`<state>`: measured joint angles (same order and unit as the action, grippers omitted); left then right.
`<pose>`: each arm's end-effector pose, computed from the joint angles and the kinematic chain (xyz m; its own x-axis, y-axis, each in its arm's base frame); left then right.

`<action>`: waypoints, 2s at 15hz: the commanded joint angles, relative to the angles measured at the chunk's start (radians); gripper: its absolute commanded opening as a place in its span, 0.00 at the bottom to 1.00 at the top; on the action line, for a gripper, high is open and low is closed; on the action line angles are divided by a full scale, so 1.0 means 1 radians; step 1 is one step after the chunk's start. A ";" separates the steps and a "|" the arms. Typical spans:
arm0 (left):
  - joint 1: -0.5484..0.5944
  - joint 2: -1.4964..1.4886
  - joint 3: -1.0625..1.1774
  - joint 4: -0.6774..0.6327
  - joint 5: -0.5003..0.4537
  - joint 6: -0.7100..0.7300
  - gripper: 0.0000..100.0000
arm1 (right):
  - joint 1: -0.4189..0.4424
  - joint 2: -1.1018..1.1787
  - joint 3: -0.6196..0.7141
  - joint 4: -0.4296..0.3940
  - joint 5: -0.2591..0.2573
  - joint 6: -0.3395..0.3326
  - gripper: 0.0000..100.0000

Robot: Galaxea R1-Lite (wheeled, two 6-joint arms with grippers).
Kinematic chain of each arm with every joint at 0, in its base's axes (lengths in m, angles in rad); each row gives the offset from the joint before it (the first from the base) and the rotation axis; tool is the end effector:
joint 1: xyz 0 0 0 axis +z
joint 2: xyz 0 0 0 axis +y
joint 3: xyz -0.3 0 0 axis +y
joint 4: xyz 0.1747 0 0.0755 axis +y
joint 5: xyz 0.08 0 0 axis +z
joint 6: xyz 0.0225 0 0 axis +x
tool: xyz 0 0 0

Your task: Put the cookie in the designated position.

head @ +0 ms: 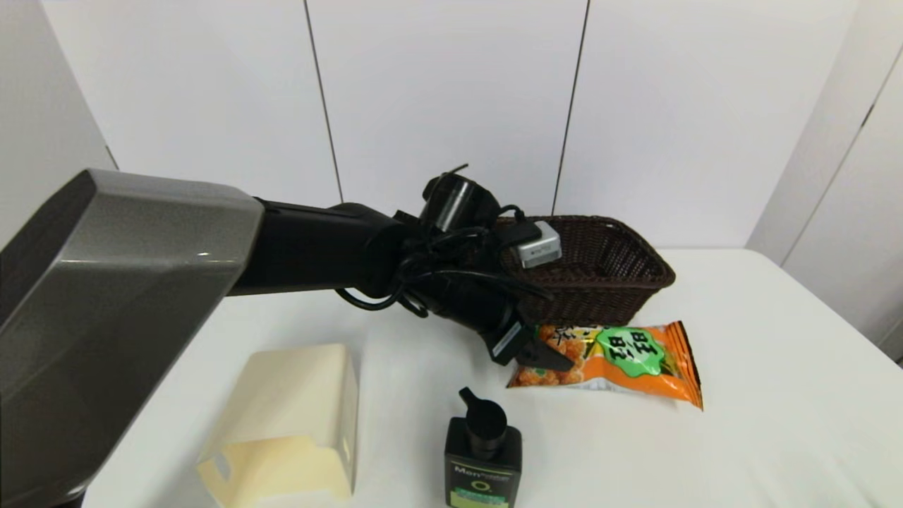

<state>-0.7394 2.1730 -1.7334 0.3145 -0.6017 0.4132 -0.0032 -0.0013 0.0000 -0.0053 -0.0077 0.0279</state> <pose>0.3106 -0.3005 0.1737 0.0625 -0.8231 -0.5644 0.9911 0.1180 -0.0622 -0.0229 -0.0001 0.0760 0.9999 -0.0109 0.0066 0.0107 0.9996 0.0279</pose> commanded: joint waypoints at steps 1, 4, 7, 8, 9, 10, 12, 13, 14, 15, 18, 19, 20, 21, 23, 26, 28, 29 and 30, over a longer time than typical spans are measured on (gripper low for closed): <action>0.002 -0.107 0.003 0.175 0.062 -0.002 1.00 | 0.000 0.000 0.002 -0.001 0.000 0.000 1.00; 0.021 -0.179 0.009 0.285 0.120 -0.005 1.00 | 0.000 0.000 0.002 -0.001 0.000 0.000 1.00; 0.038 -0.249 0.026 0.341 0.214 -0.030 1.00 | 0.000 0.000 0.002 -0.001 0.000 0.000 1.00; 0.040 -0.280 0.049 0.348 0.230 -0.053 1.00 | 0.000 0.000 0.002 -0.001 0.000 0.000 1.00; 0.041 -0.317 0.084 0.348 0.244 -0.090 1.00 | 0.000 0.000 0.000 -0.001 0.000 0.001 1.00; 0.046 -0.377 0.150 0.341 0.257 -0.151 1.00 | 0.000 0.000 0.002 -0.001 0.000 0.000 1.00; 0.069 -0.484 0.262 0.296 0.263 -0.211 1.00 | 0.000 0.000 0.002 -0.001 0.000 0.000 1.00; 0.094 -0.539 0.325 0.253 0.263 -0.215 1.00 | 0.000 0.000 0.000 -0.001 0.000 0.001 1.00; 0.127 -0.601 0.399 0.186 0.263 -0.215 1.00 | 0.000 0.000 0.002 -0.001 0.000 0.000 1.00; 0.163 -0.668 0.492 0.089 0.264 -0.217 1.00 | 0.000 0.000 0.002 -0.001 0.000 0.000 1.00; 0.261 -0.806 0.707 -0.156 0.269 -0.215 1.00 | 0.000 0.000 0.002 -0.001 0.000 0.001 1.00; 0.285 -0.841 0.769 -0.218 0.276 -0.215 1.00 | 0.000 0.000 0.002 -0.001 0.000 0.001 1.00; 0.311 -0.874 0.818 -0.262 0.289 -0.215 1.00 | 0.000 0.000 0.002 -0.001 0.000 0.000 1.00; 0.330 -0.909 0.867 -0.310 0.300 -0.215 1.00 | 0.000 0.000 0.002 -0.001 0.000 0.001 1.00; 0.371 -0.987 0.969 -0.413 0.330 -0.215 1.00 | 0.000 0.000 0.002 -0.001 0.000 0.001 1.00; 0.431 -1.107 1.131 -0.565 0.362 -0.215 1.00 | 0.000 0.000 0.002 -0.001 0.000 0.000 1.00; 0.491 -1.190 1.227 -0.650 0.367 -0.215 1.00 | 0.000 0.000 0.002 -0.001 0.000 0.001 1.00; 0.515 -1.227 1.269 -0.687 0.367 -0.215 1.00 | 0.000 0.000 0.002 -0.001 0.000 0.000 1.00; 0.532 -1.262 1.307 -0.721 0.367 -0.215 1.00 | 0.000 0.000 0.002 -0.001 0.000 0.000 1.00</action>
<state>-0.2649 1.0334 -0.5249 -0.3240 -0.2343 0.1970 -0.0032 -0.0013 0.0000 -0.0057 -0.0077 0.0279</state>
